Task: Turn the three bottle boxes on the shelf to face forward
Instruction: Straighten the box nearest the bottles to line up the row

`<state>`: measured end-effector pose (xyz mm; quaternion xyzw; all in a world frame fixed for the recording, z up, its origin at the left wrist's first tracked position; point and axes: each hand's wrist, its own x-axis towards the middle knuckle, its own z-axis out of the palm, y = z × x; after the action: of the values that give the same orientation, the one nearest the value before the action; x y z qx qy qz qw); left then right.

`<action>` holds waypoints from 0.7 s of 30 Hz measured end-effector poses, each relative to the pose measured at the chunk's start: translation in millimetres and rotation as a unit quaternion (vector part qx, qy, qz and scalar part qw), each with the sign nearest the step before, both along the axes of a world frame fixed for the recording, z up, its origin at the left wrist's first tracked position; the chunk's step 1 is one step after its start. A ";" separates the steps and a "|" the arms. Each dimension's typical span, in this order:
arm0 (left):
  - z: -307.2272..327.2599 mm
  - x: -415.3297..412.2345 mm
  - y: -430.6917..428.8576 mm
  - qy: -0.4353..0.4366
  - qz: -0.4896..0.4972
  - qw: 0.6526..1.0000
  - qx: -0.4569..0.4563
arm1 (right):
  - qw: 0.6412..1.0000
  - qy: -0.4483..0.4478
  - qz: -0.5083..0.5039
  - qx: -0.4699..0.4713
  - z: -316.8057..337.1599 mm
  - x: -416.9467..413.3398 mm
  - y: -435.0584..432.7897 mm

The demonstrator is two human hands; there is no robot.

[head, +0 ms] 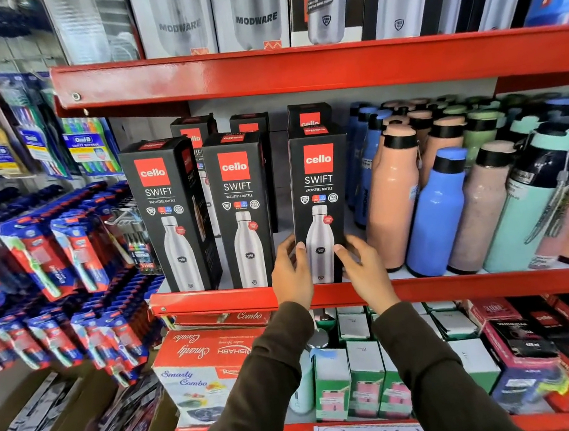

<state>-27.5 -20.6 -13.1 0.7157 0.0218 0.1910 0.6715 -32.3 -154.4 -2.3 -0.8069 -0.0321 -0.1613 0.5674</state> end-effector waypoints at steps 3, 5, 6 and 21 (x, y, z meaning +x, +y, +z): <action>-0.2 -1.2 1.3 -0.003 -0.003 1.000 0.001 | 1.000 -0.005 -0.009 -0.004 0.2 -3.6 0.2; 0.7 -1.5 2.0 -0.003 -0.006 1.000 0.000 | 1.000 -0.001 -0.010 -0.005 0.5 -4.4 0.0; 1.4 -1.9 2.3 -0.001 -0.009 1.000 -0.001 | 1.000 0.000 -0.009 -0.007 1.0 -4.5 0.0; 5.0 -6.8 0.9 -0.005 -0.012 1.000 -0.009 | 1.000 0.011 -0.014 -0.012 3.9 -4.9 2.9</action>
<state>-34.3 -19.8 -8.1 0.7088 0.0117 0.1859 0.6803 -37.3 -151.6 1.6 -0.8155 -0.0159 -0.1598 0.5560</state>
